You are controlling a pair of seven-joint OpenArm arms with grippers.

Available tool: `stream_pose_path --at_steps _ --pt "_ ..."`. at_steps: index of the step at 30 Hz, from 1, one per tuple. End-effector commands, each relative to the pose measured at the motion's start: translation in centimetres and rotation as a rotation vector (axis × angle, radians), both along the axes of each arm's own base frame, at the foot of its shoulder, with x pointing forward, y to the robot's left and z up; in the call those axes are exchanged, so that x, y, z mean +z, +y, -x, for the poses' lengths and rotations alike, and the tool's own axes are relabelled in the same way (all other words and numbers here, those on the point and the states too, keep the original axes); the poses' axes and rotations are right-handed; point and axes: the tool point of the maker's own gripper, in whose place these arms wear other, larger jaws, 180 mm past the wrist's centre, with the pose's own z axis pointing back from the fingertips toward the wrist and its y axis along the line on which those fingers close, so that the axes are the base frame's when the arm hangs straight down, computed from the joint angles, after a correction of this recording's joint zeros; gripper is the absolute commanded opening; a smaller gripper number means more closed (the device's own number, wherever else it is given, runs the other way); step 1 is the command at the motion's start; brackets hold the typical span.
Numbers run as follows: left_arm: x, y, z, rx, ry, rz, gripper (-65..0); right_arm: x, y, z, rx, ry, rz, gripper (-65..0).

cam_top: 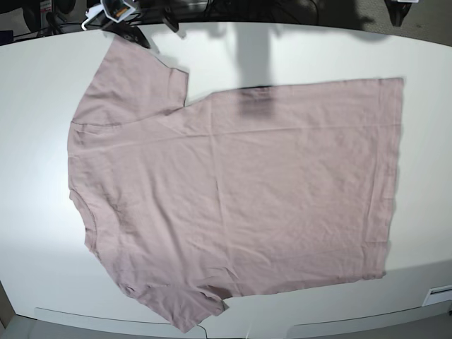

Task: Fold the T-shirt properly
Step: 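Lower both grippers toward the shoulder corners of the pink T-shirt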

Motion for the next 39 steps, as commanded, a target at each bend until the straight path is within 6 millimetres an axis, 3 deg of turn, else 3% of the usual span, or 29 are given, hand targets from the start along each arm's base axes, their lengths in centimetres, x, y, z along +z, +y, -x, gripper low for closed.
stream_pose_path --at_steps 1,8,11,15,19,23,25,31,35,39 --pt "1.0 -0.2 -0.4 -0.036 -0.031 -0.035 -65.0 0.9 0.4 -0.3 0.017 -0.038 -0.011 -30.9" --pt "1.6 -1.6 -2.0 -0.216 -0.055 -0.201 -65.0 0.8 0.7 -2.3 0.143 -0.147 0.137 -30.9" --pt "2.3 -2.5 -3.7 -0.339 -0.108 -0.292 -65.0 0.7 0.4 -3.2 0.231 -0.212 0.262 -30.9" --pt "2.5 -3.9 -5.3 -0.512 -0.138 -0.404 -65.0 0.9 -0.7 -4.6 0.302 -0.297 0.411 -30.9" --pt "1.8 -4.9 -5.2 -0.653 -0.109 -0.5 -65.0 1.2 -2.0 -5.4 0.313 -0.319 0.466 -30.9" --pt "1.6 -5.6 -5.4 -0.761 -0.114 -0.583 -65.0 1.1 -4.6 -6.2 0.313 -0.3 0.558 -30.9" --pt "1.3 -5.0 -5.8 -0.762 -0.087 -0.611 -63.0 1.2 -6.0 -6.7 0.318 -0.292 0.611 -30.9" --pt "-1.8 -2.3 -7.8 -0.739 0.111 -0.647 -47.1 2.3 -9.4 -8.2 0.308 -0.306 0.729 -30.9" --pt "-1.3 -2.4 -9.6 -0.728 0.071 -0.662 -46.9 2.3 -11.6 -8.8 0.262 -0.238 0.833 -30.9" --pt "-2.5 -2.5 -9.1 -0.789 0.123 -0.647 -46.9 3.1 -11.5 -8.8 0.338 -0.267 0.929 -30.9"
